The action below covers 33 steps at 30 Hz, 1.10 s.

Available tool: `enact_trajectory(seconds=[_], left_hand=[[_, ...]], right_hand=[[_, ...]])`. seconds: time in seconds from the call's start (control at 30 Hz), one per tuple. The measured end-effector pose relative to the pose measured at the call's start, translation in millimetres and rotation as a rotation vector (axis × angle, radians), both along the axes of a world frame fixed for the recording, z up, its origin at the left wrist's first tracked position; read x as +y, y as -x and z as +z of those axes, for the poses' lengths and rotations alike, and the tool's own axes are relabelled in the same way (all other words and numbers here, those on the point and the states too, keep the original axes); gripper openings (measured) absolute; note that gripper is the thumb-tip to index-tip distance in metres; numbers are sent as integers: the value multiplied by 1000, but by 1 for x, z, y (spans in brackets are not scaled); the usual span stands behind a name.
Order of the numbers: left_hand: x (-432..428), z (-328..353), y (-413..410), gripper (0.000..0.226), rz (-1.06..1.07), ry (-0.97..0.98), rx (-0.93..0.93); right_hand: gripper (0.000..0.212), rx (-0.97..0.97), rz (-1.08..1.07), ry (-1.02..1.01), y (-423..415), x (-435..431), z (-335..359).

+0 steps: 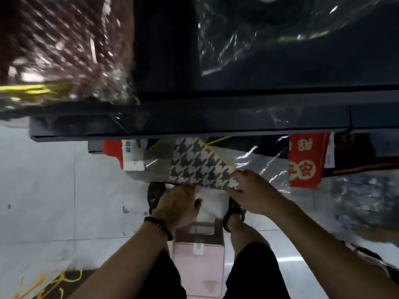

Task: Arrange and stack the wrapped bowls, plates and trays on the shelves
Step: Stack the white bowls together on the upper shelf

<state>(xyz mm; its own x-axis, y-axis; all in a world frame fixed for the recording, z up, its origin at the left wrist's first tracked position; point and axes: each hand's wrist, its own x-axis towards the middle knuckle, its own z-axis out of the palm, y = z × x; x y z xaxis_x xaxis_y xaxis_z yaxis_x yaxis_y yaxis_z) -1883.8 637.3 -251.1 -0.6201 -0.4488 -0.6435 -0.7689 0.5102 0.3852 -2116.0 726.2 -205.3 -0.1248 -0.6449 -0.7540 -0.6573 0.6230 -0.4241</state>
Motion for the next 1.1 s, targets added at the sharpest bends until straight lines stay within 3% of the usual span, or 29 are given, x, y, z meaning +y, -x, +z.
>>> enact_trajectory(seconds=[0.2,0.37,0.47,0.57,0.63,0.77,0.87,0.93,1.03,1.1], left_hand=[[-44,-96,23,36,-63,75,-8],[-71,-166,55,47,-271,262,1],[-79,-198,56,55,-198,396,67],[-82,-225,56,72,-83,317,171],[-80,-241,57,63,-77,343,256],[-78,-239,60,31,-140,398,290],[-60,-217,43,35,-71,411,342],[-48,-206,38,39,-56,464,342],[-34,-179,37,27,-80,470,327],[-28,-153,34,25,-67,483,388]], right_hand=[[43,48,96,3,-9,-21,-99],[41,112,77,87,-1,-47,-177],[38,92,63,127,10,-62,-223],[47,166,91,235,14,-59,-259],[47,216,98,259,13,-55,-277],[47,307,145,288,5,-64,-273],[44,297,13,495,-20,-43,-245],[47,325,-18,487,-31,-25,-234],[25,369,15,463,-31,-8,-214],[17,391,-26,562,-35,4,-190]])
